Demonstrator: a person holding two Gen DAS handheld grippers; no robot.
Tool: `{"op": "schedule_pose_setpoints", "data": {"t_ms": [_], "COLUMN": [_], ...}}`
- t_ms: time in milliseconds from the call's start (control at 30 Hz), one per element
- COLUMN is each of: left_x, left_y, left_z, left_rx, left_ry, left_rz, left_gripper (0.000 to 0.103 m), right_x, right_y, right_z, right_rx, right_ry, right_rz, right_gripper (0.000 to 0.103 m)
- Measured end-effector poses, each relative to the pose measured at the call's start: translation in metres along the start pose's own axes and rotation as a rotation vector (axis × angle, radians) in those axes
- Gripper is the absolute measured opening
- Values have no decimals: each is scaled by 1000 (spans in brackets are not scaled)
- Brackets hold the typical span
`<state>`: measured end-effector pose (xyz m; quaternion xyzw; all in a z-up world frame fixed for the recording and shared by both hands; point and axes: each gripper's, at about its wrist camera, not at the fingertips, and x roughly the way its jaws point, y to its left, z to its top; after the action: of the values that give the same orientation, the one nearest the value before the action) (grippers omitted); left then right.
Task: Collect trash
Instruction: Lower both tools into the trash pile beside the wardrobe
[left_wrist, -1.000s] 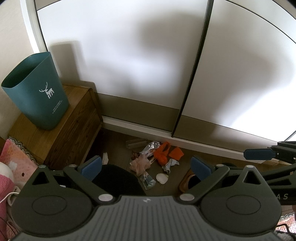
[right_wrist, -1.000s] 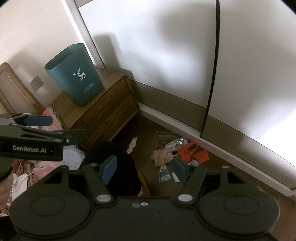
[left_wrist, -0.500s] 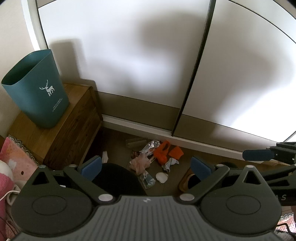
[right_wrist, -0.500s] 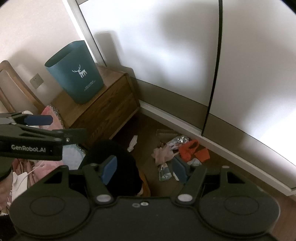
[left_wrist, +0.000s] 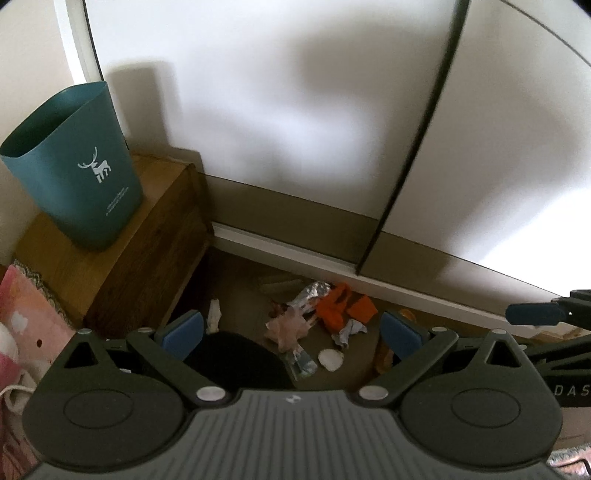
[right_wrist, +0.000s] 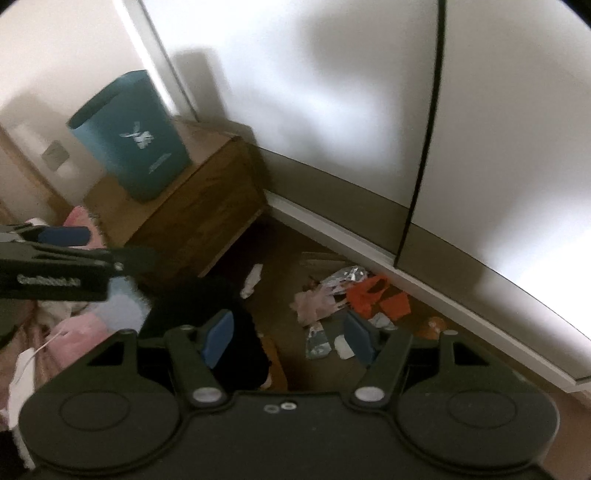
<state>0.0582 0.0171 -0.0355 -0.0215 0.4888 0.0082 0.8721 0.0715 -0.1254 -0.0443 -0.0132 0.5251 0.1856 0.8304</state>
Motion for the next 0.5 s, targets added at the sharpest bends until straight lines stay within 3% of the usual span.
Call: {"op": "schedule_pose_setpoints", "data": {"t_ms": [300, 500], "left_x": [105, 190], "left_y": [6, 13], "left_z": [41, 54], "left_rx": [26, 141], "left_ry": [-29, -102], "left_rz": [70, 87], "left_gripper": [103, 103], "right_x": [106, 194], "right_y": [-52, -78], "right_z": [32, 34], "right_rx": [50, 72], "right_ry": [43, -43], "right_rz": [-46, -1], "right_gripper": [66, 66]}}
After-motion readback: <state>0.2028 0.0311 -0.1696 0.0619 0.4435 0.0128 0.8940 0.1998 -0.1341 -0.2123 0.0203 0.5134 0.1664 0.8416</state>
